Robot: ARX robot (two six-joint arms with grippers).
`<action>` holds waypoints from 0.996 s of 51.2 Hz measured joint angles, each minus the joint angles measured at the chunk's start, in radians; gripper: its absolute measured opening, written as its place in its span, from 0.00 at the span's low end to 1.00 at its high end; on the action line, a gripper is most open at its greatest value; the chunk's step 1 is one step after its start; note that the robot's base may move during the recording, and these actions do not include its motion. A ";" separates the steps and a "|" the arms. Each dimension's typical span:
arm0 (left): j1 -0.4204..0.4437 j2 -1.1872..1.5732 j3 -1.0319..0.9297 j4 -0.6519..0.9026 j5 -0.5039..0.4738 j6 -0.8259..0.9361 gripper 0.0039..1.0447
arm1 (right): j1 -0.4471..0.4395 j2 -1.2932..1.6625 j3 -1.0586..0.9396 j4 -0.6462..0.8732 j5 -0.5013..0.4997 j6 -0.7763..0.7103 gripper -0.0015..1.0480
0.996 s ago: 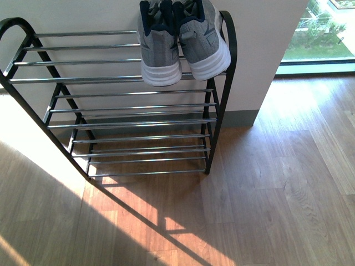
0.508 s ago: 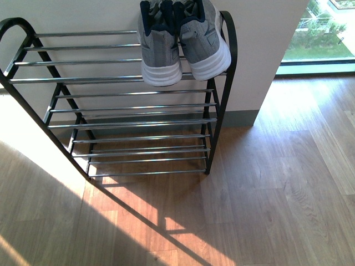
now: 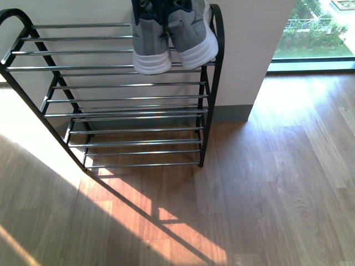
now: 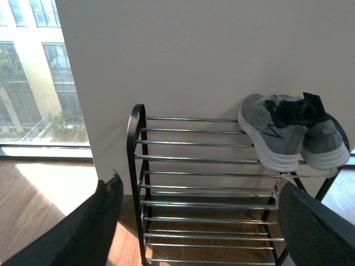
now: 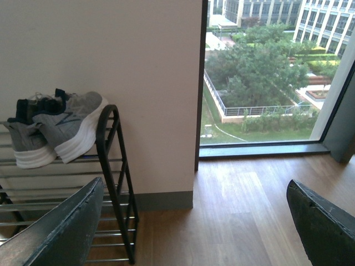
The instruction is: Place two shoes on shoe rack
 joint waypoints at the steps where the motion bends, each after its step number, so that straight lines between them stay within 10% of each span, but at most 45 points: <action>1: 0.000 0.000 0.000 0.000 0.000 0.000 0.82 | 0.000 0.000 0.000 0.000 0.000 0.000 0.91; 51: 0.001 0.000 0.000 0.000 0.003 0.003 0.91 | 0.000 -0.001 0.000 0.000 0.002 0.000 0.91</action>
